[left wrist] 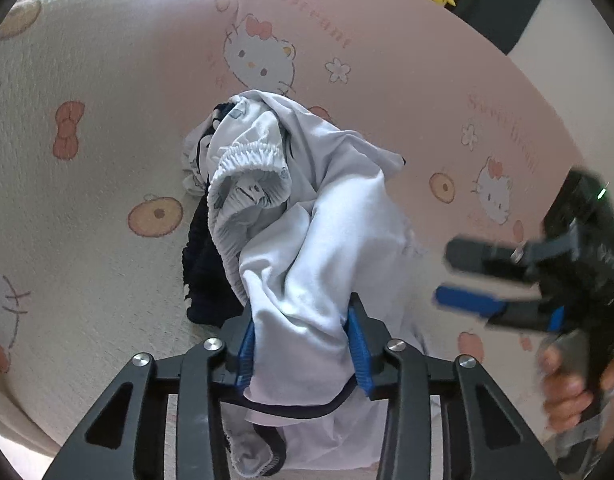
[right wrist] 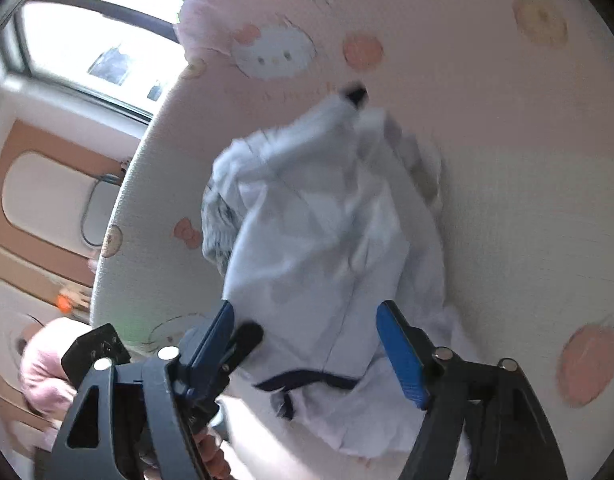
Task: Fold clothes
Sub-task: 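Lift the white shirt with both grippers, pulling it out of the pile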
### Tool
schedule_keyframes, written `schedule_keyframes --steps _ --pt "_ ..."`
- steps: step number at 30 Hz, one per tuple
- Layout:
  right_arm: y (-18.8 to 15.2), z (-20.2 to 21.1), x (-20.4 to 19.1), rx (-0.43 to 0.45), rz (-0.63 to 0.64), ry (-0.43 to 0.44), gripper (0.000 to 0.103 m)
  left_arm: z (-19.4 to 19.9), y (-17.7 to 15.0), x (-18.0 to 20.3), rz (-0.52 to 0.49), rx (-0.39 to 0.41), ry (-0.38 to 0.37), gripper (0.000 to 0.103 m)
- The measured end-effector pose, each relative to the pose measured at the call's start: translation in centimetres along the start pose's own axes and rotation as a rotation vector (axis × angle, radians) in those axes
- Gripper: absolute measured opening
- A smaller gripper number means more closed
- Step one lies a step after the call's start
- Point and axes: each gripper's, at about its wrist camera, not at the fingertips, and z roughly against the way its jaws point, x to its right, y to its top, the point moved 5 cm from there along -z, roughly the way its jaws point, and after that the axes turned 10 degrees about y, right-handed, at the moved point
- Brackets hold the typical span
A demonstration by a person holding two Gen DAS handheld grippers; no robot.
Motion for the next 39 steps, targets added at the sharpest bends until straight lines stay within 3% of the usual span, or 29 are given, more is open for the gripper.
schedule_keyframes --steps 8,13,14,15,18,21,28,39 --pt "-0.7 -3.8 0.8 -0.059 -0.002 -0.015 0.074 1.1 0.1 0.8 0.001 -0.002 0.004 0.035" --pt "-0.6 -5.2 0.8 -0.055 -0.009 -0.015 0.074 -0.2 1.0 1.2 0.008 -0.001 0.010 0.035" --pt "-0.6 -5.2 0.6 -0.043 -0.014 -0.009 0.071 0.0 0.9 1.2 0.009 -0.001 0.007 0.034" --pt "-0.6 -5.2 0.3 -0.036 -0.010 0.008 0.057 0.1 0.9 1.2 0.008 -0.001 0.007 0.031" --pt "-0.6 -5.2 -0.9 -0.036 0.041 0.010 0.032 0.4 0.6 1.2 0.004 0.001 0.010 0.029" --pt "-0.5 -4.7 -2.7 -0.030 0.166 -0.053 0.020 0.8 0.8 1.6 0.016 0.013 -0.022 0.026" --pt "0.3 -1.8 -4.2 0.017 0.196 -0.056 0.017 1.4 2.4 4.0 0.067 0.027 -0.139 0.022" --pt "0.0 4.0 -2.7 0.096 0.175 -0.105 0.017 2.1 1.7 10.5 -0.039 0.019 -0.227 0.021"
